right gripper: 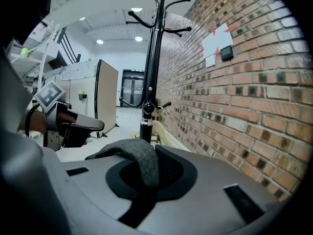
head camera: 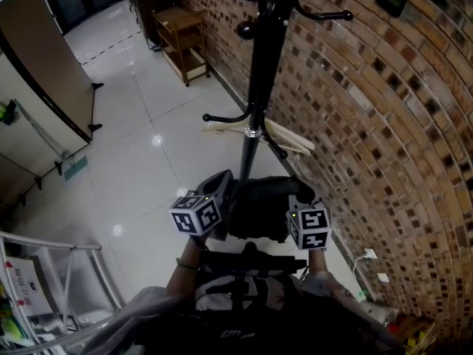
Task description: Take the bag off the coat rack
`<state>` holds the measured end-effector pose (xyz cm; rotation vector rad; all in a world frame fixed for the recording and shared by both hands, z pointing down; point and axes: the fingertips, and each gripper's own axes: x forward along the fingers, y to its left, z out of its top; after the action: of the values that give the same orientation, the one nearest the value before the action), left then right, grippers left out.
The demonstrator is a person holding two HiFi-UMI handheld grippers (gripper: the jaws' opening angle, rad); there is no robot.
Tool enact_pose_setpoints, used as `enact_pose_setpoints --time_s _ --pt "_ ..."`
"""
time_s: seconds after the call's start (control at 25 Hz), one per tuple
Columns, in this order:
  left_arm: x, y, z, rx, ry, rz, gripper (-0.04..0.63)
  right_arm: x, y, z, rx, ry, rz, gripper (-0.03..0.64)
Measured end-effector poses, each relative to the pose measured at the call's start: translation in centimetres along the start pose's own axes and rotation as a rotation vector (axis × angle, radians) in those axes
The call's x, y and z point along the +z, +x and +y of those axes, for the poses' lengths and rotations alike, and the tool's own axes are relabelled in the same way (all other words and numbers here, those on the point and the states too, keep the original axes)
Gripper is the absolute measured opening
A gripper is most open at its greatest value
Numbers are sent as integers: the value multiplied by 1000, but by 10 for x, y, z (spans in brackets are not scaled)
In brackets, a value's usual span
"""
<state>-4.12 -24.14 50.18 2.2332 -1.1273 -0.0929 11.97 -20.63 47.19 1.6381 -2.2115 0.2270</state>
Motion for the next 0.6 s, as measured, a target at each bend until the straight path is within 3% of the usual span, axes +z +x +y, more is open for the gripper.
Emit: enact_pose_setpoints --time_s 0.6 --pt "-16 -12 -24 -65 50 43 8 -42 -23 35 -3 90 33 15"
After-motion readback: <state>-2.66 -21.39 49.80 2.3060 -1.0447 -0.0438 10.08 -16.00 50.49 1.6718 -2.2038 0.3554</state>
